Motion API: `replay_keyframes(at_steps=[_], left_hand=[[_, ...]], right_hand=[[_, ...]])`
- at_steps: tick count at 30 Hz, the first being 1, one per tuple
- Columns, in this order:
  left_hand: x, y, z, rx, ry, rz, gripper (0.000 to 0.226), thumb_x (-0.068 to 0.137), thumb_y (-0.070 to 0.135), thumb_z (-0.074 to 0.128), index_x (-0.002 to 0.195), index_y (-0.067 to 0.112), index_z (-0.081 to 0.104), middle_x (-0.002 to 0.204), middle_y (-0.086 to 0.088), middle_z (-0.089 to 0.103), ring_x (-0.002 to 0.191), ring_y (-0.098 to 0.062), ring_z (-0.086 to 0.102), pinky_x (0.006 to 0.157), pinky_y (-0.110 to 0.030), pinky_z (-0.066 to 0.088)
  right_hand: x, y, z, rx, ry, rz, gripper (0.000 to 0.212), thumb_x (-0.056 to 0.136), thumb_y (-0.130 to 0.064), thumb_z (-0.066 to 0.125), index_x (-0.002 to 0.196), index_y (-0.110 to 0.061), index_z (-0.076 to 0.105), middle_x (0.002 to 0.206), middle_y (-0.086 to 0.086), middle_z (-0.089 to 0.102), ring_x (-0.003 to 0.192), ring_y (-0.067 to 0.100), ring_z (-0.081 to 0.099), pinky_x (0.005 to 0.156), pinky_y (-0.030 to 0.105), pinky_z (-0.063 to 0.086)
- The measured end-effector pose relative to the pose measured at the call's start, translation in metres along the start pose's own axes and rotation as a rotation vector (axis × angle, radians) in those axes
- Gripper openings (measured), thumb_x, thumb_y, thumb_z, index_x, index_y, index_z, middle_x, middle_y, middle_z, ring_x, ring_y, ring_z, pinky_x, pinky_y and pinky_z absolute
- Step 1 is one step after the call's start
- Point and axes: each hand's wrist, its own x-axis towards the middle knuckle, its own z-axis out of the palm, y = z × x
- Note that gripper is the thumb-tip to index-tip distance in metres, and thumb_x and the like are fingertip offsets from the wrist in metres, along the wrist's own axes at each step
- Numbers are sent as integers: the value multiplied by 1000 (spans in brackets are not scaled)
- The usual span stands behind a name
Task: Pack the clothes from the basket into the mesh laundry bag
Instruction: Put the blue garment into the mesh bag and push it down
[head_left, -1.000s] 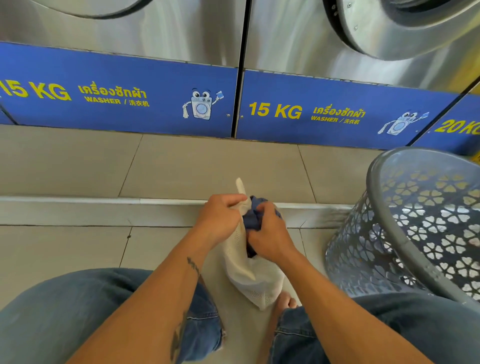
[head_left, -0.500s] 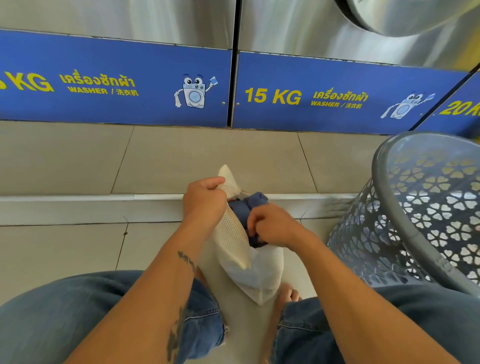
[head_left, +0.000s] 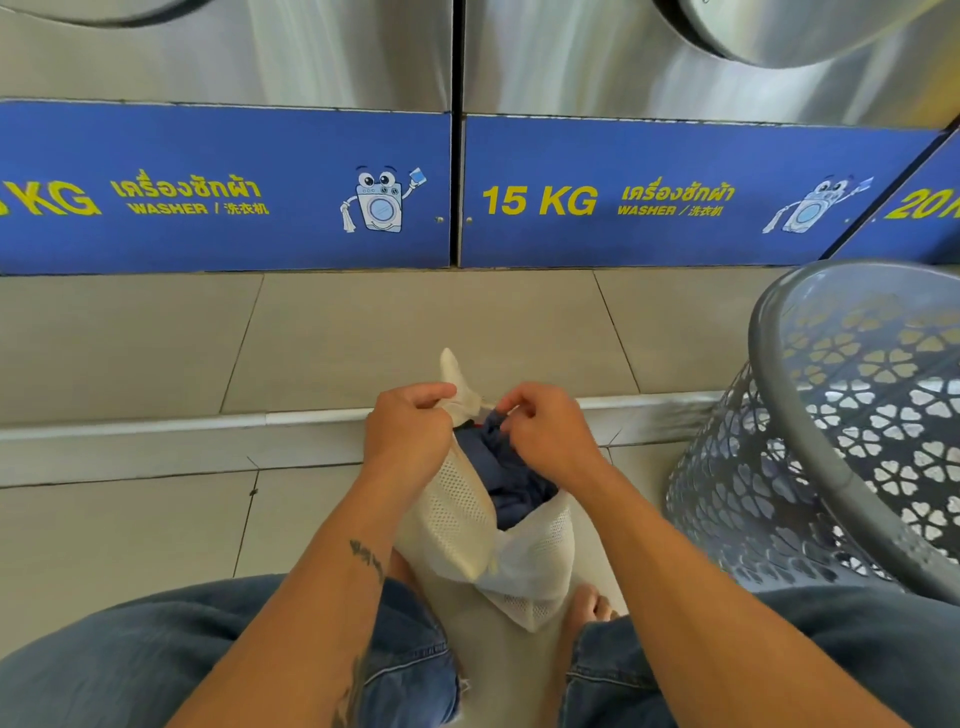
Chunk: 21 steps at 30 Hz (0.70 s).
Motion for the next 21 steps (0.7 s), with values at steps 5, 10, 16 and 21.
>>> replay_keyframes(at_steps=[5, 10, 16, 21], left_hand=[[2, 1, 1, 57, 1, -32, 45, 72, 4, 47, 91, 33, 76, 84, 15, 69, 65, -9, 61, 49, -23, 43], [14, 2, -6, 110, 25, -45, 34, 72, 15, 48, 75, 34, 76, 70, 22, 64, 64, -1, 57, 52, -23, 39], [23, -3, 0, 207, 16, -59, 21, 80, 31, 56, 100, 33, 55, 90, 9, 60, 78, -11, 58, 58, -29, 41], [28, 2, 1, 197, -96, -189, 33, 89, 36, 50, 122, 28, 53, 102, -6, 64, 87, -22, 63, 75, -34, 49]], right_hand=[[53, -7, -8, -82, 33, 39, 35, 87, -2, 46, 103, -17, 73, 110, 7, 71, 100, 23, 66, 85, 27, 51], [78, -13, 8, 13, -378, 121, 49, 89, 6, 41, 123, -14, 69, 132, 5, 65, 122, 15, 56, 98, 24, 42], [75, -1, 25, 67, -538, 139, 25, 82, -7, 65, 97, -21, 79, 100, 0, 77, 94, 15, 69, 82, 29, 57], [61, 11, 27, 168, -430, 117, 11, 84, -4, 65, 83, -7, 76, 90, 9, 75, 84, 17, 67, 87, 34, 57]])
